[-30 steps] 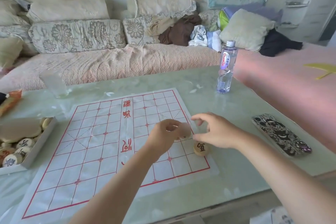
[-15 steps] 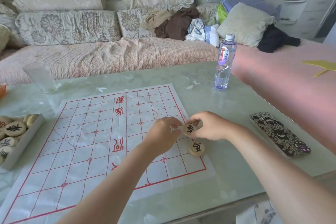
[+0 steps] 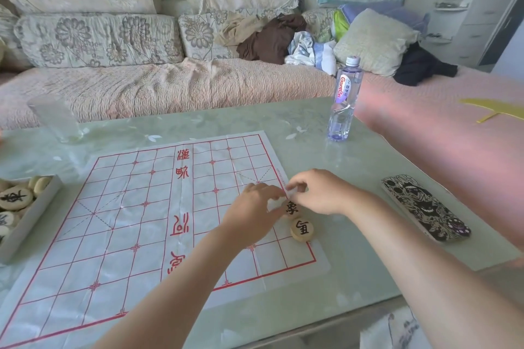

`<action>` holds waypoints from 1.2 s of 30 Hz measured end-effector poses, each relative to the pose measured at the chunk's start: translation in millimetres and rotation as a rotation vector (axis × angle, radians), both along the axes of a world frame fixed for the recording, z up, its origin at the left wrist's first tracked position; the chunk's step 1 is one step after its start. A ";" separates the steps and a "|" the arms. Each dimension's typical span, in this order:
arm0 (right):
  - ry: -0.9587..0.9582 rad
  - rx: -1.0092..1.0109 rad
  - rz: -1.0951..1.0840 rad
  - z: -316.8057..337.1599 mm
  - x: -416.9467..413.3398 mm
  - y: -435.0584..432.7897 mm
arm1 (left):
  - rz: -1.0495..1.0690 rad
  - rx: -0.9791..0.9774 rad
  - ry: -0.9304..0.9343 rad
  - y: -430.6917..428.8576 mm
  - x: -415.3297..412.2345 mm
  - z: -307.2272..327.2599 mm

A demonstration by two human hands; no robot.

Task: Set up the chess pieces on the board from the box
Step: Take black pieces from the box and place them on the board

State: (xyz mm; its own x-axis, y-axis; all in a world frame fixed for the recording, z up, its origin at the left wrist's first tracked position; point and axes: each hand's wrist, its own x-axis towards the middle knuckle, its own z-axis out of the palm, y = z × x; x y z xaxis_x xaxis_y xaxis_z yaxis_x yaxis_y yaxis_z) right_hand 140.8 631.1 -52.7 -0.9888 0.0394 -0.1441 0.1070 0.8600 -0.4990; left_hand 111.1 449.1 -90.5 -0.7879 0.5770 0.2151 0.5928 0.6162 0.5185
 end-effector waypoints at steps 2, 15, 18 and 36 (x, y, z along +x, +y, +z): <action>0.099 0.024 -0.005 9.0 -3.6 -11.0 | 0.020 0.022 0.022 -14.5 -2.6 7.7; 0.212 -0.085 0.333 38.5 -60.4 -229.5 | 0.472 0.034 -0.009 -253.2 -34.1 43.7; 0.189 -0.076 0.444 40.5 -78.9 -296.9 | 0.578 0.028 -0.007 -309.6 -37.6 44.3; 0.220 0.232 0.579 6.5 -172.8 -482.3 | 0.869 -0.242 -0.006 -447.0 -59.0 21.7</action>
State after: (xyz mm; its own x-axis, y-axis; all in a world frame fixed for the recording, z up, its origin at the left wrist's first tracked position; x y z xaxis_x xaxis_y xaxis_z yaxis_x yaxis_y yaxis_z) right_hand -32.0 148.8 -46.2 -0.8647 -0.5021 0.0121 -0.4888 0.8356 -0.2507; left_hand 52.1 2.1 -68.8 -0.9681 -0.1931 0.1594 -0.1348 0.9385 0.3179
